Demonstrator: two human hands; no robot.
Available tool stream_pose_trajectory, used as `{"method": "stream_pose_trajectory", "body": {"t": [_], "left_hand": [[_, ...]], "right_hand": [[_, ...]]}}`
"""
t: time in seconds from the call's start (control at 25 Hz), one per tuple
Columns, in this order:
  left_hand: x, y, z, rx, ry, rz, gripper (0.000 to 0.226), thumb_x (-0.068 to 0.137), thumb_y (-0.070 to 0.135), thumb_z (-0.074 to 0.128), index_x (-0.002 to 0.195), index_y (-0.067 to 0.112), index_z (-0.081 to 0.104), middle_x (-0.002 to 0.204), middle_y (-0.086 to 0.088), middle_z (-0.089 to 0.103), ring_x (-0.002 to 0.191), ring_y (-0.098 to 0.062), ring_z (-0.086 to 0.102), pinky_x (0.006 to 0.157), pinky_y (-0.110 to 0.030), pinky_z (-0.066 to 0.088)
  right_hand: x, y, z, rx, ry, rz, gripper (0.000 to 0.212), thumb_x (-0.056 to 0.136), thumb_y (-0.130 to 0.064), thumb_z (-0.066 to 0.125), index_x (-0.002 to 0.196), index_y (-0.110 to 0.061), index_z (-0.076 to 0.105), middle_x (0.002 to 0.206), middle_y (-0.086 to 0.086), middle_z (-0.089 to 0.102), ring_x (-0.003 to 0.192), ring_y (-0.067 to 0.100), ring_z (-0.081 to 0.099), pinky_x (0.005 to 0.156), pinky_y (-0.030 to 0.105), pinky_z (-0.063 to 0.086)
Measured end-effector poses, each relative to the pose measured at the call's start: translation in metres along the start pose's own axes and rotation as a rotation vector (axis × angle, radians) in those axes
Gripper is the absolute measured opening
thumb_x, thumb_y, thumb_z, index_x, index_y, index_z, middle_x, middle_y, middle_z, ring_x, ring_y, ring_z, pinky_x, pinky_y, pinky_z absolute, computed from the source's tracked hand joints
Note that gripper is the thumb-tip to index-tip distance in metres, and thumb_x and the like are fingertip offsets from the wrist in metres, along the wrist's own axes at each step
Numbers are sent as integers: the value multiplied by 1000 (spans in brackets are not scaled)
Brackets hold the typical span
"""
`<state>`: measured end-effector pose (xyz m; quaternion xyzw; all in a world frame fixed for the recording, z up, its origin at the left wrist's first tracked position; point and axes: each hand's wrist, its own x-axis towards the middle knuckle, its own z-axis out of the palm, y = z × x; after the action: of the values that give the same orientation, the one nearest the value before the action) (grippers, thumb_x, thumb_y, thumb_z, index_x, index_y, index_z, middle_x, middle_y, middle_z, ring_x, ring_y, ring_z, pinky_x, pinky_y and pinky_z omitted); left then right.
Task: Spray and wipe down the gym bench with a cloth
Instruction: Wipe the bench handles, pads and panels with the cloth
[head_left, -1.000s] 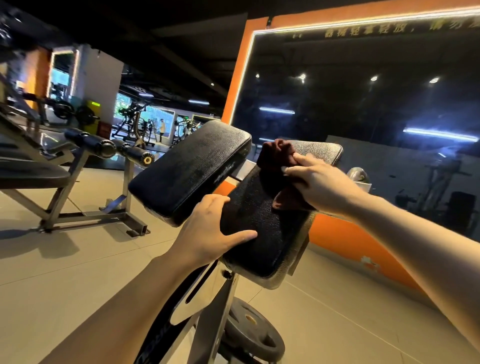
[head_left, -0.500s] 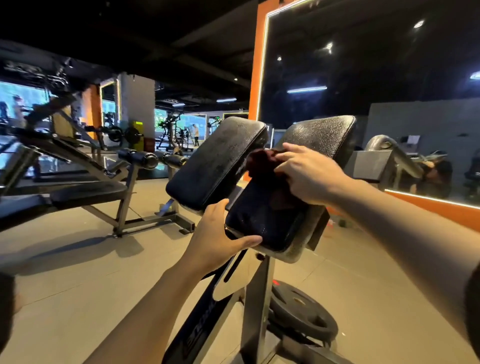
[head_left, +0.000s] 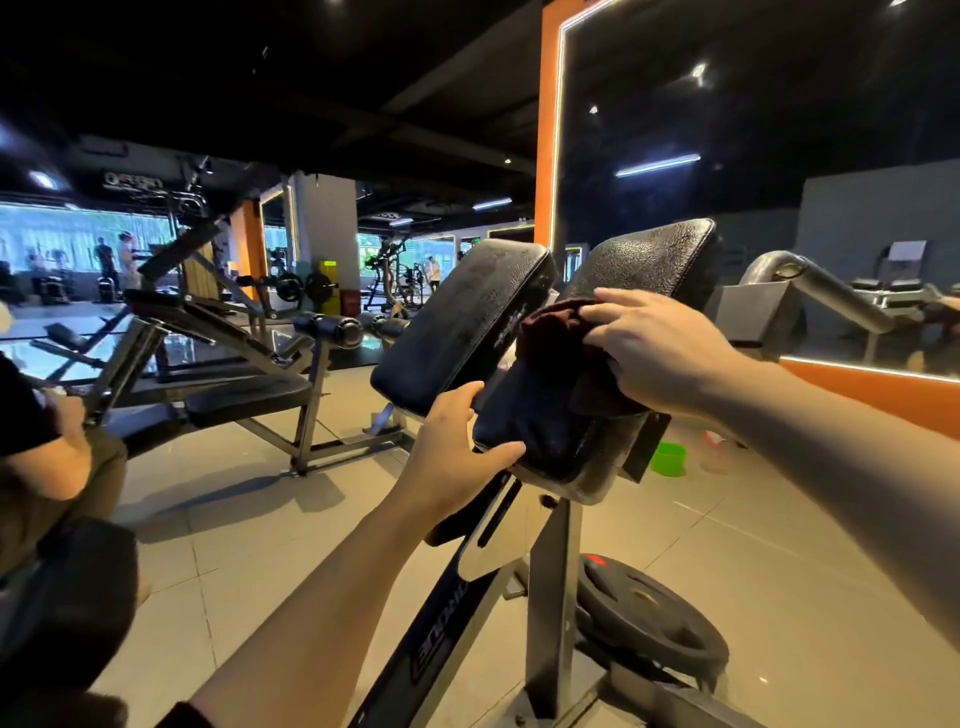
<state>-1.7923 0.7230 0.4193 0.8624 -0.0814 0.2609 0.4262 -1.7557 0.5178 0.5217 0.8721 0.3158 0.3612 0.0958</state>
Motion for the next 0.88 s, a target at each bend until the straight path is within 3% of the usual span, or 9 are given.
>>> {"method": "stream_pose_trajectory", "body": {"t": [0.2,0.28,0.36,0.44,0.52,0.6,0.68,0.76,0.88], "left_hand": [[-5,26,12,-206,28,2,42,102,33,41,143,24,39,138,1,47,124,-10,45,94,-22,40],[-8,31,18,-353,-19,-93,45,102,45,29,140,27,41,133,4,51,115,-5,46,92,-19,40],[-4,35,21,-471,-45,-171,52,95,57,23,128,26,49,122,3,59,108,-8,55,86,-20,45],[8,39,27,-357,-77,-156,61,93,59,28,137,21,44,136,-5,52,124,-20,50,100,-30,41],[12,43,40,-49,-75,-74,61,98,47,38,151,20,24,158,-3,21,142,-20,26,112,-34,26],[15,33,51,-11,-19,-21,58,102,36,37,153,22,14,161,4,7,147,-17,14,117,-36,18],[24,22,49,-85,22,-71,51,104,29,33,153,23,18,161,3,11,145,-18,21,117,-39,23],[36,21,45,-140,53,-140,41,105,27,33,146,24,32,151,-1,34,136,-19,38,114,-43,33],[30,47,58,-206,52,80,40,104,30,34,143,25,38,144,0,44,132,-16,43,112,-42,35]], "right_hand": [[-24,-62,17,270,-49,-103,36,97,-23,48,131,-19,59,141,-3,49,134,15,39,112,29,33],[-24,-69,14,398,-103,-141,47,91,-21,59,136,-15,49,138,-1,48,126,18,46,104,29,42],[-24,-59,5,616,-159,-122,56,78,-25,67,128,-15,43,127,4,49,111,20,50,92,33,49],[-28,-40,2,745,31,-25,45,74,-29,61,115,-14,50,122,6,53,108,22,51,91,35,47],[-33,-17,10,554,259,126,32,83,-19,59,113,-10,59,135,9,52,123,27,48,98,32,41],[-40,1,27,359,317,202,36,90,-16,57,125,-6,59,147,12,43,137,31,37,109,41,35],[-46,10,46,294,276,174,48,96,-34,43,137,-11,52,153,12,34,146,28,23,117,47,23],[-48,13,56,293,253,146,61,97,-48,24,143,-14,44,156,8,27,148,25,13,119,43,14],[-49,18,62,258,292,117,63,98,-48,18,146,-13,39,157,9,25,147,23,13,119,41,14]]}}
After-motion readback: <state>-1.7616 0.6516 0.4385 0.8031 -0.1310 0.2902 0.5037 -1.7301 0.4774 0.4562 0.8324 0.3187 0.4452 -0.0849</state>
